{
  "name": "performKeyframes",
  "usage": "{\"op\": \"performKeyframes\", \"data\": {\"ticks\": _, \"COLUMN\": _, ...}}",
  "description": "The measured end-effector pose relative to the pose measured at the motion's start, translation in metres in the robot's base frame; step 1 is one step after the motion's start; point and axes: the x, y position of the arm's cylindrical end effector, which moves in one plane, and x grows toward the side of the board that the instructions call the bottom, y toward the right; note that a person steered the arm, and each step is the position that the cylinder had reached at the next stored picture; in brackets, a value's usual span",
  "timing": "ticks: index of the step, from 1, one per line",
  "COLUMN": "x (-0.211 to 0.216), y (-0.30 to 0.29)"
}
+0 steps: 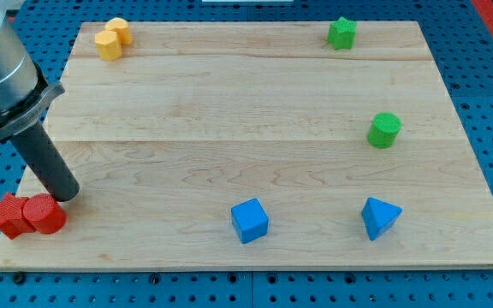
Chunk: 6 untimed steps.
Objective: Point your arm closer to the green circle
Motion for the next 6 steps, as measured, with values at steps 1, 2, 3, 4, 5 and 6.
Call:
{"op": "performKeyframes", "data": {"ticks": 1, "x": -0.028, "y": 0.079}}
{"op": "performKeyframes", "data": {"ticks": 2, "x": -0.063, "y": 0.186}}
{"op": "performKeyframes", "data": {"ticks": 3, "x": -0.059, "y": 0.337}}
{"op": "performKeyframes", "data": {"ticks": 4, "x": -0.038, "y": 0.41}}
{"op": "performKeyframes", "data": {"ticks": 5, "x": -0.09, "y": 0.403}}
{"op": "performKeyframes", "data": {"ticks": 6, "x": -0.134, "y": 0.35}}
